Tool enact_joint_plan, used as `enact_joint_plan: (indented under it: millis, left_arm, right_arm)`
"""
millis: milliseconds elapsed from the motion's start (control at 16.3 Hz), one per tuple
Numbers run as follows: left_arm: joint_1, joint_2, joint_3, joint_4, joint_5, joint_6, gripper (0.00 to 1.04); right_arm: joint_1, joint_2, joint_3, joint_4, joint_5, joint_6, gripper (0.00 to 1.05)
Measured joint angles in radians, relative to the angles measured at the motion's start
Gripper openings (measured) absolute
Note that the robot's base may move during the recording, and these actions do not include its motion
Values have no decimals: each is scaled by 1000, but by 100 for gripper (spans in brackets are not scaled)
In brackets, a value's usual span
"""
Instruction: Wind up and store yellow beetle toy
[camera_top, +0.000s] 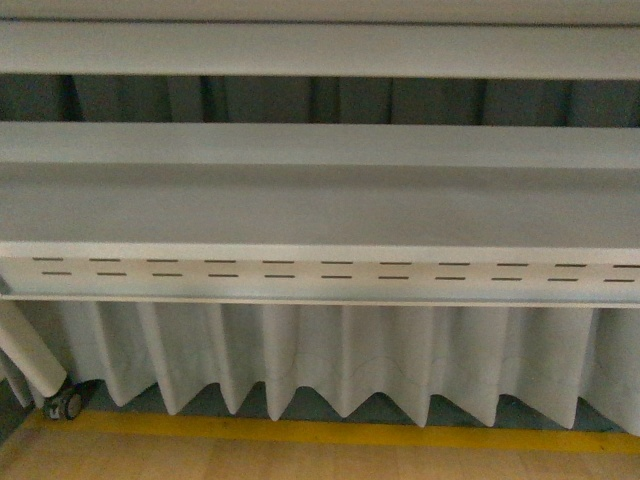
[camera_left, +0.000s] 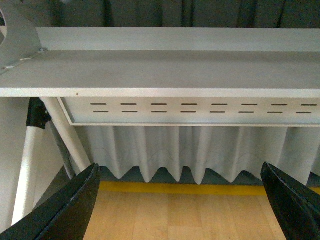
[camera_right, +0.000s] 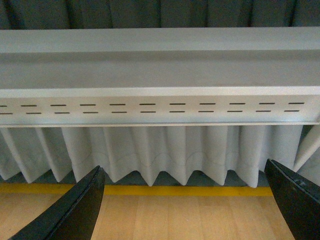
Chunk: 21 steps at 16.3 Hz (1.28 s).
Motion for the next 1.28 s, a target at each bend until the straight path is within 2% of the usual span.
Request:
enact_joint_plan:
  millis: [1285]
  left_arm:
    - [0,0,0,3,1,0,98]
  right_arm:
    - [0,0,0,3,0,0,98]
